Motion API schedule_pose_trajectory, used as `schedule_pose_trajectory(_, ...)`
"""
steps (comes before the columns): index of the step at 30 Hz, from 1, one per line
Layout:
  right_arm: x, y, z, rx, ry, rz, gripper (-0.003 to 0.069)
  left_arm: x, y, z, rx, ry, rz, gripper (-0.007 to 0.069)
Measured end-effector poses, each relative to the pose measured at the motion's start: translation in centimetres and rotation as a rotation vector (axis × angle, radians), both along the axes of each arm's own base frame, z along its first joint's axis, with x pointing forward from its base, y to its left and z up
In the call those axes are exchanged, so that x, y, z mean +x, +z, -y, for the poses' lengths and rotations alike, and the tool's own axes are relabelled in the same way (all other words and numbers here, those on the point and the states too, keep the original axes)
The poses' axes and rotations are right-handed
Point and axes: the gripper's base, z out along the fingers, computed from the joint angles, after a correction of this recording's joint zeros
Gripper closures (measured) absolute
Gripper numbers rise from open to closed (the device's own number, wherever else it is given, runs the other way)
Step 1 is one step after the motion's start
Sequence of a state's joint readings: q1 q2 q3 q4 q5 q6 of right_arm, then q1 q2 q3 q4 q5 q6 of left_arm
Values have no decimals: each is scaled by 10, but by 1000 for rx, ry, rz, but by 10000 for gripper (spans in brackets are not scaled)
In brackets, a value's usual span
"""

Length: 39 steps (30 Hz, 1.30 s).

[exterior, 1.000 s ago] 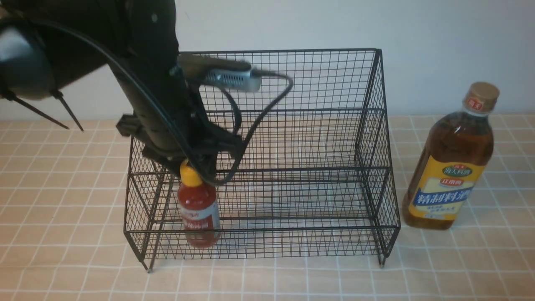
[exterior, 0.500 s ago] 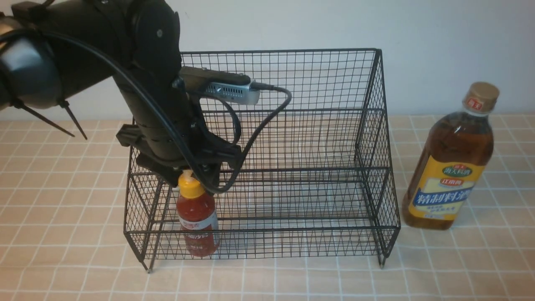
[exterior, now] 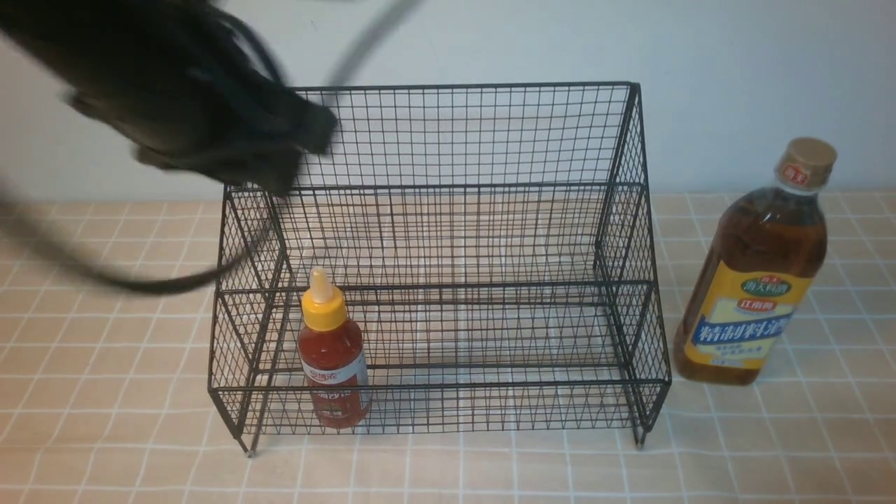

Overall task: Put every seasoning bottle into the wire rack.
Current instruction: Use the right arm to grab the condiment bottle closest to it

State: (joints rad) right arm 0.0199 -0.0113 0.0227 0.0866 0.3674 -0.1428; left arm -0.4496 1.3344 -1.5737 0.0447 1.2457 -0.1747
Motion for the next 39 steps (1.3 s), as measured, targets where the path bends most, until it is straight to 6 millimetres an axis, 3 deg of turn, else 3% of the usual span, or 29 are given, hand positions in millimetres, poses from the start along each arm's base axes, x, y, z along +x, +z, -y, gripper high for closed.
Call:
schedule_pose_trajectory(3,0,0,0,0,0,0,673,-51,18,-25,-54,0,126,603)
schedule_pose_trajectory(5,0,0,0,0,0,0,673,-63,22,-31,-78,-1,183,614)
schedule_pose_trajectory(7,0,0,0,0,0,0,673,-98,18,-48,-149,-5,363,631)
schedule_pose_trajectory(13,0,0,0,0,0,0,673,-150,-22,-72,-270,-22,635,631)
schedule_pose_trajectory(22,0,0,0,0,0,0,673,-216,-78,-105,-342,-22,828,631)
schedule_pose_trajectory(27,0,0,0,0,0,0,673,-229,-95,-111,-357,-21,872,631)
schedule_pose_trajectory(32,0,0,0,1,0,0,673,-225,-116,-109,-313,-32,862,631)
schedule_pose_trajectory(39,0,0,0,1,0,0,673,-200,-177,-101,-135,92,825,631)
